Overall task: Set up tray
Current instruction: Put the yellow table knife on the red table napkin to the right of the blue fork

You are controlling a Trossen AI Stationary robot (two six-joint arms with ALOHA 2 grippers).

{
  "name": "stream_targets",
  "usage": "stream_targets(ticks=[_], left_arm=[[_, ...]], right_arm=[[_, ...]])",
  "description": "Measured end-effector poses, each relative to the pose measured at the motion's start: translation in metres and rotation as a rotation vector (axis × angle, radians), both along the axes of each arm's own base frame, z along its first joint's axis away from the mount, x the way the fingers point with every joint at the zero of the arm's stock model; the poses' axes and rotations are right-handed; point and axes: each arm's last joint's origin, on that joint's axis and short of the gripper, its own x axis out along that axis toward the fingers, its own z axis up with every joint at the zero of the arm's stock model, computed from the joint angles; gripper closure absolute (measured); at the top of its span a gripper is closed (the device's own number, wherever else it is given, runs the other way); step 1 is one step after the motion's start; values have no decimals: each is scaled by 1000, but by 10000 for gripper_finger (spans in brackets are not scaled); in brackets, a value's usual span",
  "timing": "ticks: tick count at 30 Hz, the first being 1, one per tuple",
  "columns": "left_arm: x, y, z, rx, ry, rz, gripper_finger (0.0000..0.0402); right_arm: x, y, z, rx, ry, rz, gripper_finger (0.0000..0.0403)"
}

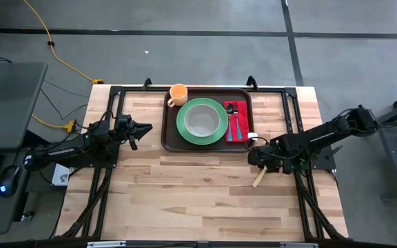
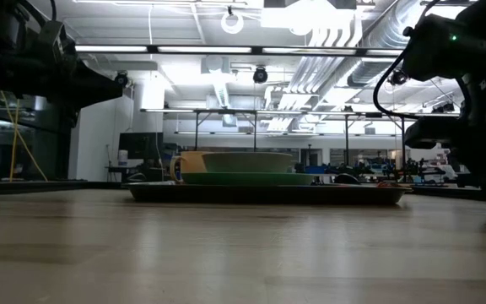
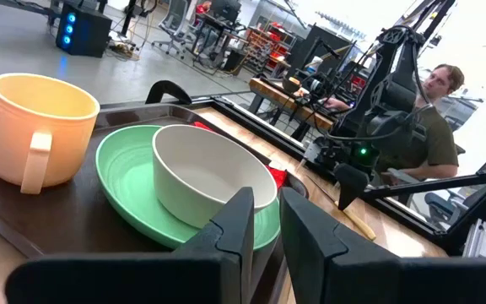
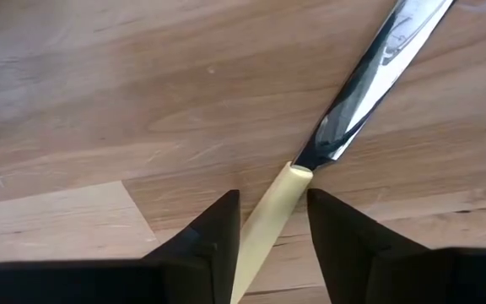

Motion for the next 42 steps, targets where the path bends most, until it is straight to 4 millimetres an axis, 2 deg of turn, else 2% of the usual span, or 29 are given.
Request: stream_targets(ticks=[5,14,16,23,29,42], left_arm=[[0,0,0,0,0,1,309],[0,0,0,0,0,3,309],[0,0,0,0,0,3,309],[0,0,0,0,0,3,309],[0,0,0,0,0,3,309],[0,0,0,0,-1,3,309]], right_arm=[[-1,0,0,1,5,-1,294],[-1,0,-1,0,10,9,384],[-1,0,-1,-6,7,13,394],[-2,0,-1,-12,17,12,379],[-2,0,-1,-13,14,15,397],[-5,-1,10,-13,-68,16,399]])
